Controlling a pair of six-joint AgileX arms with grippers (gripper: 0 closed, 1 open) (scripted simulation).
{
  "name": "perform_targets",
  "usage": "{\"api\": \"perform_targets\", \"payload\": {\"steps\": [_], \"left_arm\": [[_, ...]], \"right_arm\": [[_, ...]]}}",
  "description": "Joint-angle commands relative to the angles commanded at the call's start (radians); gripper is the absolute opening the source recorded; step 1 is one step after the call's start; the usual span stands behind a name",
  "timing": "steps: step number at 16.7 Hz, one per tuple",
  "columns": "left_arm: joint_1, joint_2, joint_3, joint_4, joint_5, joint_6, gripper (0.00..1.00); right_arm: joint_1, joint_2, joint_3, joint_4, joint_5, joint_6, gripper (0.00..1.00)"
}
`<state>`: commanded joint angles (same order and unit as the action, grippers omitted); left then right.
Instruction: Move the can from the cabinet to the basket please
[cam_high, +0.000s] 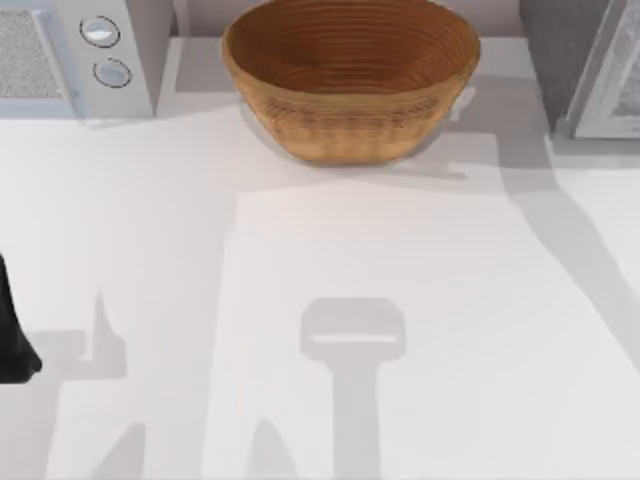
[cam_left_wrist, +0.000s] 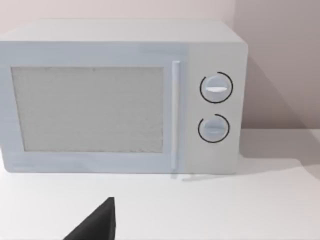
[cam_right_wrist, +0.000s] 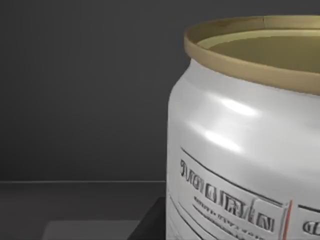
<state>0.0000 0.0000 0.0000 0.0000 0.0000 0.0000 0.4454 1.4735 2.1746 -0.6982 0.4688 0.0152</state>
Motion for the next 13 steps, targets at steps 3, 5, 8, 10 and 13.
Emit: {"api": "perform_targets", "payload": {"steps": [3,5,8,10,13], "left_arm": [[0.0,0.0,0.0,0.0,0.0,0.0,1.0],[0.0,0.0,0.0,0.0,0.0,0.0,1.0],[0.0,0.0,0.0,0.0,0.0,0.0,1.0],[0.0,0.0,0.0,0.0,0.0,0.0,1.0],[0.0,0.0,0.0,0.0,0.0,0.0,1.0]], "right_arm": [[0.001,-0.001,-0.001,-0.001,0.001,0.0,0.0],[-0.004,0.001,-0.004,0.001,-0.001,0.002,0.0],[-0.017,-0.048,-0.066,0.027,-0.018,0.001,0.0],[-0.037,-0.12,-0.161,0.062,-0.04,0.0,0.0],[-0.083,-0.27,-0.383,0.133,-0.086,-0.003,0.0]]}}
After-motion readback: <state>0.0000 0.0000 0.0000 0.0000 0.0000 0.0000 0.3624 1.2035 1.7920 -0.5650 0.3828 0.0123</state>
